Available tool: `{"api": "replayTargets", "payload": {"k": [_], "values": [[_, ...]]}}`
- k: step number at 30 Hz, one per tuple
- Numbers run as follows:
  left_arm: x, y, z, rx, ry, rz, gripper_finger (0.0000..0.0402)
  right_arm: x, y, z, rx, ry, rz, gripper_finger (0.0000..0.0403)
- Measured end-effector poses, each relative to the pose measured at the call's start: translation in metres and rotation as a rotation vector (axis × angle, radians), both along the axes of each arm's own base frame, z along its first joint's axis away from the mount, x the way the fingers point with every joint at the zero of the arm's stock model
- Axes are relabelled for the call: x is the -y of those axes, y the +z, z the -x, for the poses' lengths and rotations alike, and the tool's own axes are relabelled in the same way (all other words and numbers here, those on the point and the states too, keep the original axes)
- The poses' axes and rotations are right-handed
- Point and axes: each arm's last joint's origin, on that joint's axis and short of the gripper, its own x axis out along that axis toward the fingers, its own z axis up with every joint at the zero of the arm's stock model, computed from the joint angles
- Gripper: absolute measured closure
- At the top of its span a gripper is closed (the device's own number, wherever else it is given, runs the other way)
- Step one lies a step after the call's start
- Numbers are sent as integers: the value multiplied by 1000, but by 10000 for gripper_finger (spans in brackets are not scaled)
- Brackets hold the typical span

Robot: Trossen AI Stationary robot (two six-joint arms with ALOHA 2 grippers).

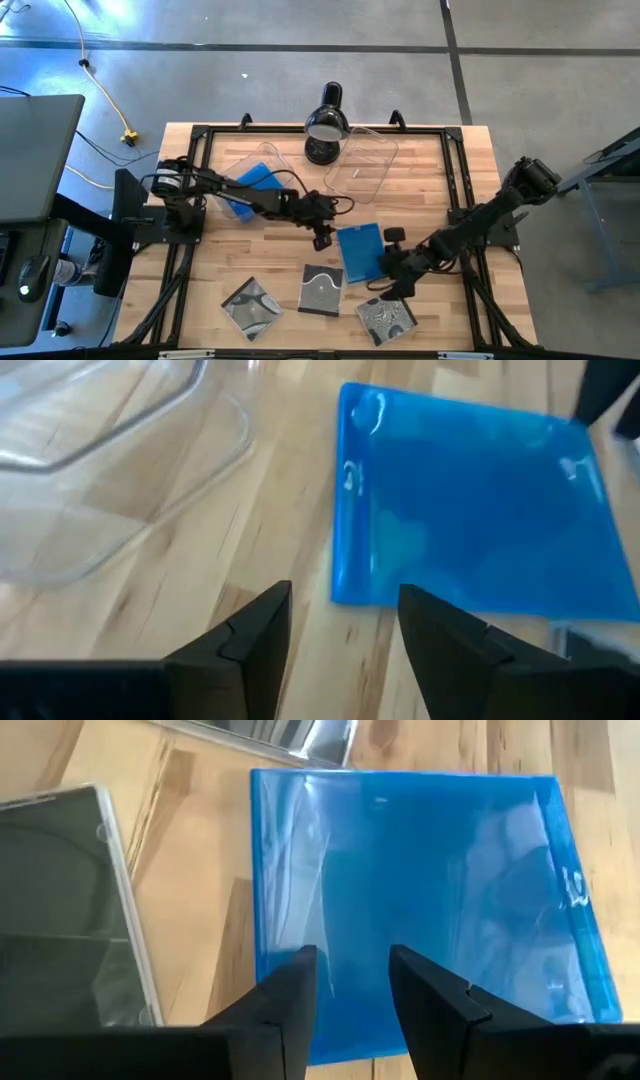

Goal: Pick & place jewel cases by type
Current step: Put the left blue CD case into the left transparent bin

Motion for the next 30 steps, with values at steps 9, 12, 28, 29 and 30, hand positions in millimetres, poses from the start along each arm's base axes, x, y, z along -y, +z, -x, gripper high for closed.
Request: {"api": "replayTargets", "payload": {"k": [9,12,28,29,30], "values": [[-13,-9,-2,-15,27,51,218,2,-15,-3,-86,48,31,279],[-12,-18,-5,-30,31,91,218,5,-21,-5,-113,57,47,279],[-20,-47,-22,47,94,143,218,1,-10,-8,-111,147,60,279],[-20,-49,-22,40,97,151,218,-1,-9,-8,-106,155,60,279],[-21,-49,-21,35,98,154,218,-3,-8,-8,-103,166,64,279]]}}
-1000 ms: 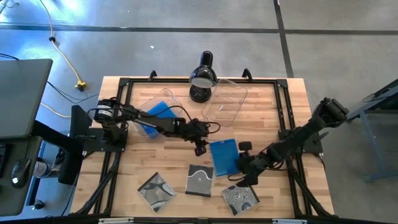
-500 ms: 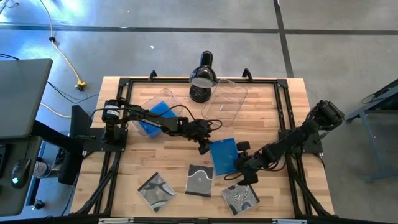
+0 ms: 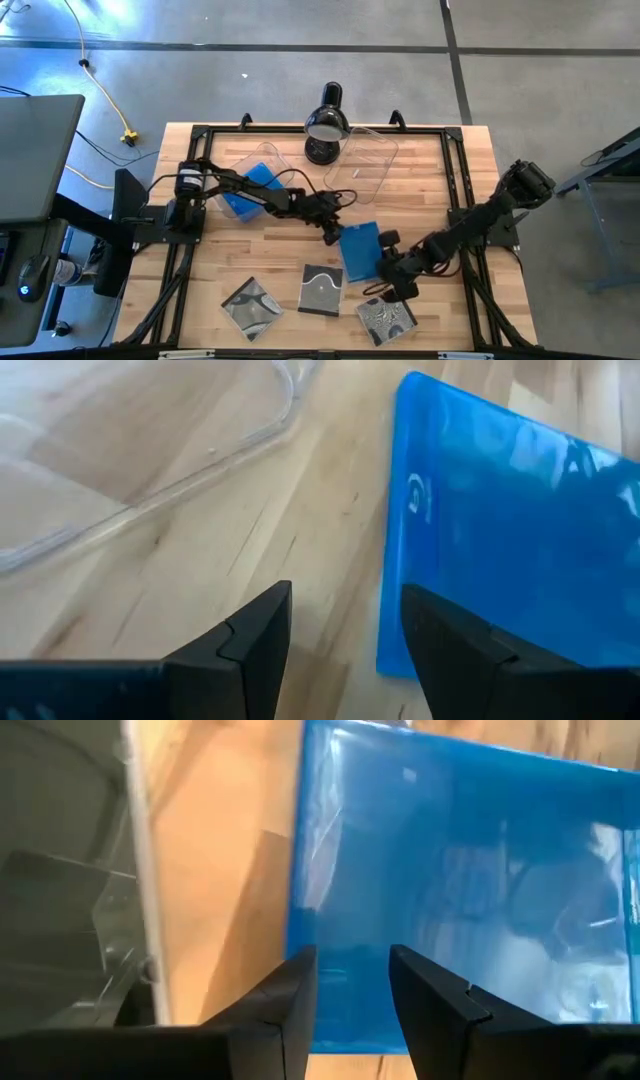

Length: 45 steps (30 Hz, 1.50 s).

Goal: Pick & place jewel cases by type
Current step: Put the left blue CD case into the left transparent bin

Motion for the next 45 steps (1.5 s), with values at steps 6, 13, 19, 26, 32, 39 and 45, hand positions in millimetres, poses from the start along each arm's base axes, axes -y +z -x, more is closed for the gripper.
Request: {"api": "replayTargets", "payload": {"k": [6,13,19,26,32,39,45], "values": [[0,-4,-3,20,-32,52,218,-9,-3,8,-8,65,30,279],[0,-6,-4,21,-30,49,218,-17,-19,10,-28,70,103,279],[0,-7,-4,19,-25,55,218,-23,-26,14,17,76,234,279],[1,-7,-4,18,-8,129,218,-27,-26,21,90,69,384,279],[3,-7,-4,15,-20,213,218,-24,-25,20,105,48,425,279],[4,-7,-3,9,-38,242,218,-24,-26,19,84,57,381,279],[-12,-8,-2,-5,31,369,218,-28,-26,22,78,99,380,279]]}}
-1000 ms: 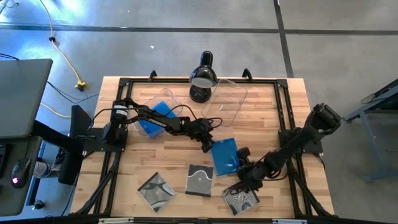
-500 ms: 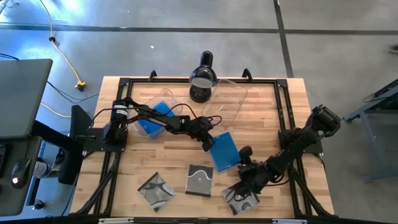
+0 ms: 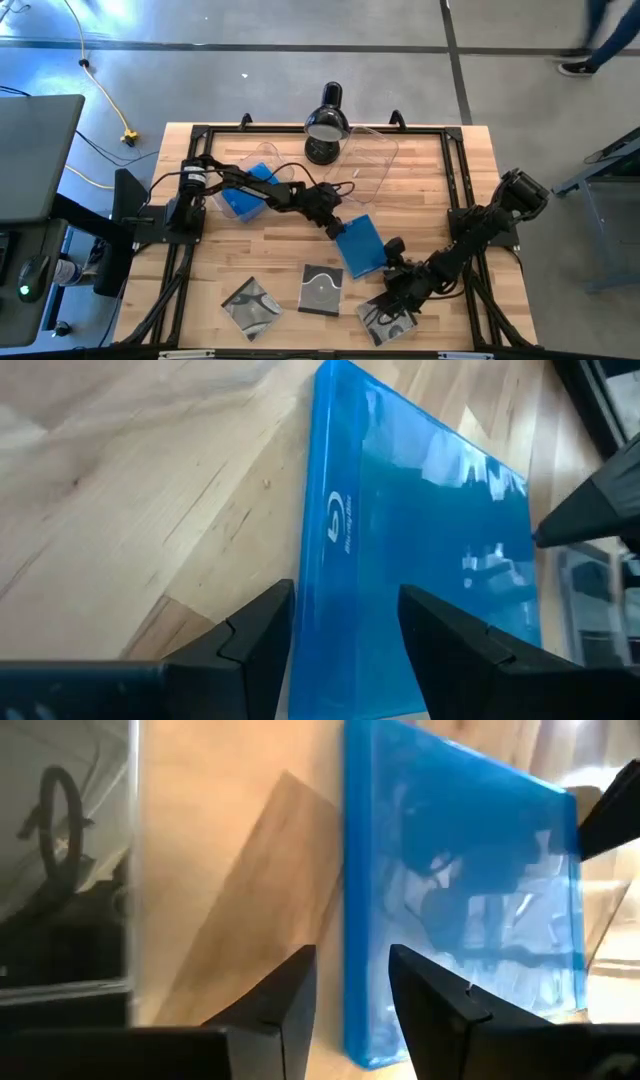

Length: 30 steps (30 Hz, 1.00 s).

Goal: Pick & place jewel cases by type
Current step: Put the left blue CD case into the left transparent bin

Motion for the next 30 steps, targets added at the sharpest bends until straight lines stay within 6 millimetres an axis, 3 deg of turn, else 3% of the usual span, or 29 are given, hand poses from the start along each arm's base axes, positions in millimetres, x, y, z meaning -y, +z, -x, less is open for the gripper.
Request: {"api": "replayTargets", "payload": {"k": [11,21,30], "values": [[0,3,-6,-58,-67,15,218,9,-22,-17,-27,41,145,279],[9,21,-15,-129,-153,-44,218,10,-23,-18,25,-19,150,279],[12,24,-16,-138,-220,24,218,10,-23,-18,36,-38,149,279]]}}
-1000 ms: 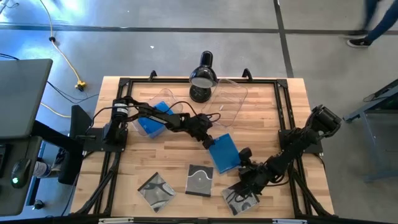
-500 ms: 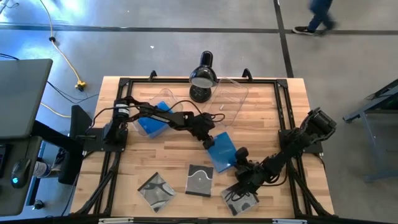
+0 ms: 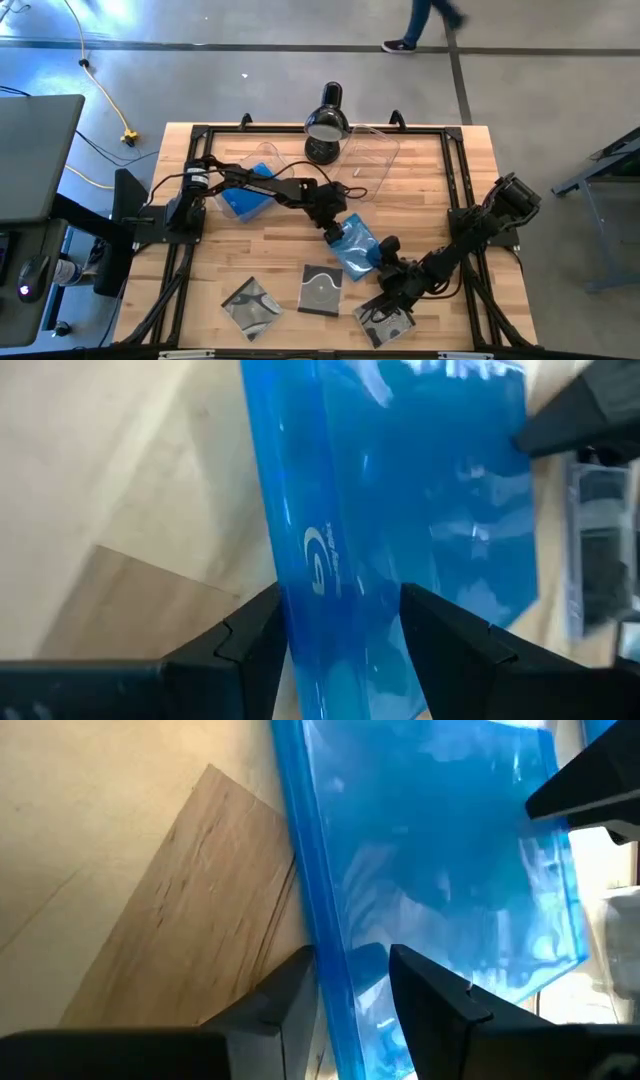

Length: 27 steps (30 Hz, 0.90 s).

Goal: Pick & place jewel cases by type
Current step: Put the left blue CD case into the left transparent bin

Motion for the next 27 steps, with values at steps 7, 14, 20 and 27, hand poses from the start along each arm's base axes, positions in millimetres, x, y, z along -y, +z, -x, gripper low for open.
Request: {"api": "replayTargets", "payload": {"k": [7,14,20,27], "values": [[2,5,-4,58,-54,69,218,0,0,0,1,-1,2,279],[7,16,-10,179,-157,148,231,3,0,-2,55,-65,5,279],[5,15,-9,158,-148,148,292,3,0,-1,61,-93,-24,279],[5,15,-8,148,-147,174,359,2,1,0,66,-104,-59,279]]}}
